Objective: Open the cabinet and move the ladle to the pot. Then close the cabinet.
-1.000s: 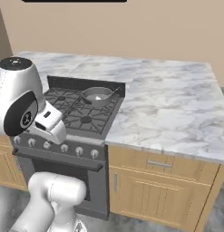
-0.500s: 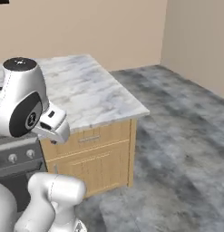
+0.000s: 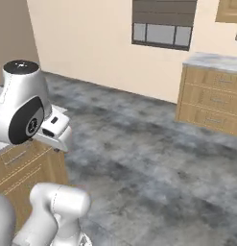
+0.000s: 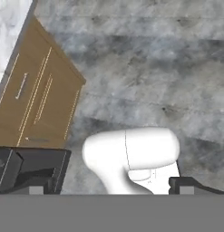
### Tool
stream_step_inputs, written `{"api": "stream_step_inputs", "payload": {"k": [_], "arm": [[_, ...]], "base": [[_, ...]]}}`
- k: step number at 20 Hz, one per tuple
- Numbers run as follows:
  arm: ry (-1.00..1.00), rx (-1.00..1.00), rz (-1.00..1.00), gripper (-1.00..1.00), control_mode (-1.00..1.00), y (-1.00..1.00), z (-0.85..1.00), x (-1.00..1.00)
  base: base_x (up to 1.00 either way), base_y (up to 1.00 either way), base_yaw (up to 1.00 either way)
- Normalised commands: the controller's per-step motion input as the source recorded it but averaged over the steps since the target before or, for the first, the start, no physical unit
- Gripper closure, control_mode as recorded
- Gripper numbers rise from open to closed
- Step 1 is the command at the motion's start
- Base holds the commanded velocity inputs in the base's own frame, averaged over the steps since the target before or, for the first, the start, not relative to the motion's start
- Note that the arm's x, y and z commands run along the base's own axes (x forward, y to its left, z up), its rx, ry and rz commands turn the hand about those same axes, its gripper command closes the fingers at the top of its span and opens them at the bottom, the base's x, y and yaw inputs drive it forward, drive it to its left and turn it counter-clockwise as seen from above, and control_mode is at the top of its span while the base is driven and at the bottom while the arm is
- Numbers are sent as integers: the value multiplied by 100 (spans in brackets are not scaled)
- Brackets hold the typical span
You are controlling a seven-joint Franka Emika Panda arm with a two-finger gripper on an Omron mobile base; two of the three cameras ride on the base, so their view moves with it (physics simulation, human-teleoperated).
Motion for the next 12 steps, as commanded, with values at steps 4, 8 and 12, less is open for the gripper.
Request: {"api": "stream_step_inputs", "payload": {"k": [4,8,12], "arm": [[0,0,0,-100,100,0,0,0],[0,0,0,-100,100,0,0,0],[0,0,0,-100,100,0,0,0]], "base": [[-5,-12,-92],[-8,-17,-90],[-9,-19,-89]]}}
